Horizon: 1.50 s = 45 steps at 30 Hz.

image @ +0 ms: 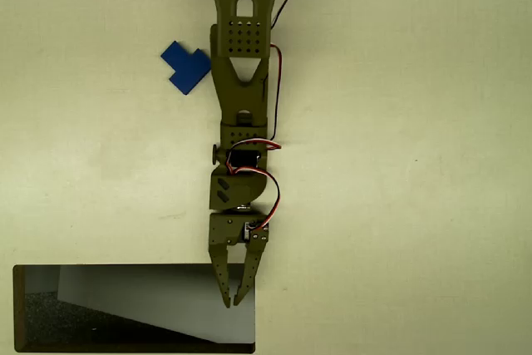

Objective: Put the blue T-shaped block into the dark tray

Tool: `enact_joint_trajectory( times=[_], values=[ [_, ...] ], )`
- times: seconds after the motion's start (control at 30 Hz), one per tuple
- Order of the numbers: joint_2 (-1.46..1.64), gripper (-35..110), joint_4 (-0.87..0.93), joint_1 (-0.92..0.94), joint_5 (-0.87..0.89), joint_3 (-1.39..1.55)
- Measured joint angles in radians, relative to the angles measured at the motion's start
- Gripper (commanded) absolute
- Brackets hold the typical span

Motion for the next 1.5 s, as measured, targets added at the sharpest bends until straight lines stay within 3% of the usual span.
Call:
enact_joint_trajectory(
  times=[0.1, 0.17, 0.47, 0.63, 0.73, 0.83, 1.03, 1.5],
  values=[
    [0.003, 0, 0.037, -0.006, 0.035, -0.035],
    [0.067, 0, 0.163, -0.02, 0.114, -0.043],
    [0.862, 0, 1.273, -0.057, 0.439, -0.054],
    [1.243, 0, 1.931, -0.092, 0.36, 0.109],
    [1.433, 0, 2.264, -0.106, 0.296, 0.388],
    [1.601, 0, 2.358, -0.14, 0.256, 0.653],
    [1.781, 0, 2.375, -0.172, 0.184, 0.985],
    [2.226, 0, 2.387, -0.262, -0.364, 1.752]
  ],
)
